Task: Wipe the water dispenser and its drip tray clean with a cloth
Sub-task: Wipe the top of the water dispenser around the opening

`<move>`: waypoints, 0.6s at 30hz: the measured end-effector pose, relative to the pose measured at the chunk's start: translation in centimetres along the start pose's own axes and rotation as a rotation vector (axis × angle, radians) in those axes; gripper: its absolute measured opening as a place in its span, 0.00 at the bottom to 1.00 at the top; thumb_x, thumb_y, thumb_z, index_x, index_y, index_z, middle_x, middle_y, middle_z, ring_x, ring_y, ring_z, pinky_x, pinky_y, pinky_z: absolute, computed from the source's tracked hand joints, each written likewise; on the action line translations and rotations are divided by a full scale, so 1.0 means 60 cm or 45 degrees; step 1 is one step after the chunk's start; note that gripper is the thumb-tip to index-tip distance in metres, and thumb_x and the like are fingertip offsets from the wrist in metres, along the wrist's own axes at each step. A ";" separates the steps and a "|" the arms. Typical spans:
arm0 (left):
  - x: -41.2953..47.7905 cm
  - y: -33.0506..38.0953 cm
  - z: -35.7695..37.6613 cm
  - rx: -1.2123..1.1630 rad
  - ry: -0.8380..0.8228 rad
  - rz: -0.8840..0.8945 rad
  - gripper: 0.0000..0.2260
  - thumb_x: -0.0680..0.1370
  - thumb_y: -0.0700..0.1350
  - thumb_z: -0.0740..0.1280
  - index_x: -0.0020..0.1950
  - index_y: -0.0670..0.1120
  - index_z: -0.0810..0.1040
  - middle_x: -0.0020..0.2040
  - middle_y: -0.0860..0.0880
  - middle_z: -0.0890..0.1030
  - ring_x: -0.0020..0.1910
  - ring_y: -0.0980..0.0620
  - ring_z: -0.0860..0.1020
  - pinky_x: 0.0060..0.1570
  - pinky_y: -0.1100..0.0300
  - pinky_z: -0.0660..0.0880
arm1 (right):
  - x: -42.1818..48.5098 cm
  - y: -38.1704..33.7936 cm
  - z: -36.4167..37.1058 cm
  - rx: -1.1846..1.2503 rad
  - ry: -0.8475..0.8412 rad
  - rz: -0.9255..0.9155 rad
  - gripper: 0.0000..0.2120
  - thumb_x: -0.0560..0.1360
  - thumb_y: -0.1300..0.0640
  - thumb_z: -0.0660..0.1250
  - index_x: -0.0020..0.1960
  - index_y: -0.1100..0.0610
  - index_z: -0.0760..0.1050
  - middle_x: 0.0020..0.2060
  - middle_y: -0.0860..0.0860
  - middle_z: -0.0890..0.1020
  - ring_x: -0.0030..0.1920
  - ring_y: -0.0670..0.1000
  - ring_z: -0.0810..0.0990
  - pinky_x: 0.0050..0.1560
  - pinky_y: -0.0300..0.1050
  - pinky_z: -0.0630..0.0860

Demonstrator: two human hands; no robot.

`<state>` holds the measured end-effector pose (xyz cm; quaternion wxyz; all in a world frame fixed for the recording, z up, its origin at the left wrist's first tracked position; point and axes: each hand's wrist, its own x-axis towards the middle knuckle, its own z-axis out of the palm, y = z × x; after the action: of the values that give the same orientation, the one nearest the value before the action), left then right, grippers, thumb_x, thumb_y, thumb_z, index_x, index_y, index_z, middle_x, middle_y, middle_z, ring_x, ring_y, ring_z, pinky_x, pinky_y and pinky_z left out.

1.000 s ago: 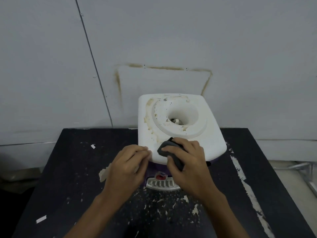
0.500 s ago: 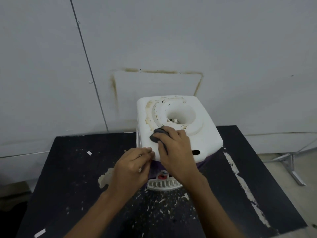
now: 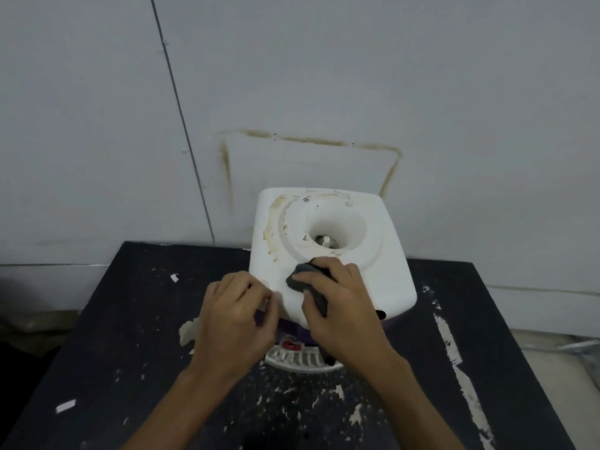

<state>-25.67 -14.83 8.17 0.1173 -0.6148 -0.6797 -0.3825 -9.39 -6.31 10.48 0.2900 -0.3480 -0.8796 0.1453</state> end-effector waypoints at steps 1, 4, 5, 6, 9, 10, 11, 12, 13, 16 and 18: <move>0.000 0.009 0.003 0.022 0.010 -0.018 0.07 0.74 0.44 0.71 0.38 0.44 0.78 0.40 0.51 0.78 0.41 0.51 0.76 0.42 0.56 0.70 | -0.004 0.015 -0.011 0.047 0.018 0.033 0.13 0.76 0.61 0.68 0.57 0.50 0.81 0.60 0.44 0.75 0.55 0.49 0.71 0.57 0.46 0.73; 0.000 0.031 0.016 0.073 0.039 -0.079 0.06 0.75 0.45 0.70 0.40 0.45 0.78 0.42 0.52 0.79 0.43 0.51 0.76 0.44 0.58 0.66 | 0.001 0.048 -0.029 0.108 0.198 0.164 0.14 0.75 0.64 0.69 0.58 0.51 0.81 0.60 0.45 0.75 0.55 0.49 0.70 0.55 0.46 0.73; -0.001 0.036 0.020 0.078 0.047 -0.093 0.05 0.75 0.45 0.70 0.41 0.45 0.79 0.44 0.51 0.80 0.45 0.51 0.77 0.45 0.58 0.67 | 0.006 0.048 -0.027 0.102 0.216 0.179 0.15 0.75 0.64 0.68 0.59 0.51 0.80 0.61 0.47 0.76 0.55 0.49 0.69 0.56 0.47 0.73; -0.003 0.041 0.024 0.075 0.050 -0.096 0.04 0.75 0.45 0.70 0.44 0.45 0.81 0.47 0.51 0.81 0.48 0.50 0.78 0.46 0.57 0.68 | 0.008 0.044 -0.023 0.087 0.200 0.159 0.15 0.76 0.64 0.68 0.59 0.51 0.80 0.63 0.47 0.76 0.56 0.50 0.69 0.57 0.46 0.72; -0.009 0.061 0.039 0.073 0.039 -0.057 0.09 0.76 0.47 0.70 0.53 0.45 0.84 0.55 0.50 0.83 0.56 0.51 0.78 0.51 0.55 0.71 | 0.002 0.052 -0.026 0.077 0.025 -0.038 0.14 0.76 0.62 0.68 0.59 0.51 0.80 0.64 0.45 0.75 0.58 0.49 0.69 0.59 0.44 0.71; -0.011 0.066 0.043 0.076 0.036 -0.038 0.09 0.77 0.47 0.69 0.53 0.45 0.84 0.55 0.51 0.83 0.56 0.52 0.79 0.52 0.54 0.71 | 0.001 0.060 -0.034 0.107 -0.020 -0.048 0.14 0.76 0.62 0.68 0.59 0.50 0.81 0.63 0.44 0.75 0.57 0.48 0.68 0.59 0.43 0.71; -0.013 0.070 0.046 0.081 0.037 -0.028 0.08 0.77 0.47 0.70 0.52 0.45 0.85 0.54 0.51 0.84 0.55 0.52 0.79 0.51 0.54 0.71 | 0.005 0.069 -0.040 0.144 -0.022 -0.008 0.14 0.76 0.62 0.67 0.58 0.49 0.81 0.62 0.43 0.74 0.57 0.47 0.68 0.58 0.42 0.71; -0.014 0.073 0.049 0.092 0.045 -0.029 0.07 0.77 0.46 0.71 0.51 0.46 0.85 0.53 0.52 0.84 0.54 0.52 0.80 0.50 0.55 0.71 | 0.012 0.078 -0.045 0.173 0.020 0.055 0.14 0.76 0.62 0.67 0.58 0.49 0.80 0.61 0.44 0.74 0.56 0.46 0.67 0.57 0.41 0.70; -0.014 0.075 0.052 0.106 0.056 -0.035 0.05 0.76 0.46 0.72 0.49 0.46 0.85 0.51 0.52 0.84 0.53 0.52 0.80 0.49 0.54 0.71 | 0.023 0.085 -0.047 0.184 0.080 0.123 0.14 0.76 0.62 0.67 0.58 0.48 0.80 0.60 0.44 0.74 0.55 0.46 0.66 0.57 0.42 0.70; -0.015 0.078 0.055 0.150 0.077 -0.034 0.04 0.76 0.45 0.73 0.47 0.46 0.85 0.49 0.52 0.84 0.51 0.52 0.80 0.48 0.53 0.71 | 0.054 0.077 -0.035 0.107 0.064 0.098 0.14 0.78 0.59 0.64 0.61 0.49 0.78 0.62 0.46 0.75 0.58 0.51 0.70 0.59 0.49 0.70; -0.016 0.081 0.055 0.162 0.076 -0.029 0.04 0.76 0.45 0.72 0.47 0.46 0.84 0.49 0.52 0.84 0.51 0.52 0.80 0.47 0.53 0.71 | 0.048 0.074 -0.028 0.028 -0.050 -0.117 0.13 0.78 0.57 0.63 0.61 0.47 0.79 0.64 0.46 0.76 0.59 0.54 0.72 0.58 0.50 0.70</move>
<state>-19.96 -13.57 7.15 0.1718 -0.5866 -0.7058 -0.3580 -7.70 -1.02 10.97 0.2828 -0.3010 -0.8986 0.1481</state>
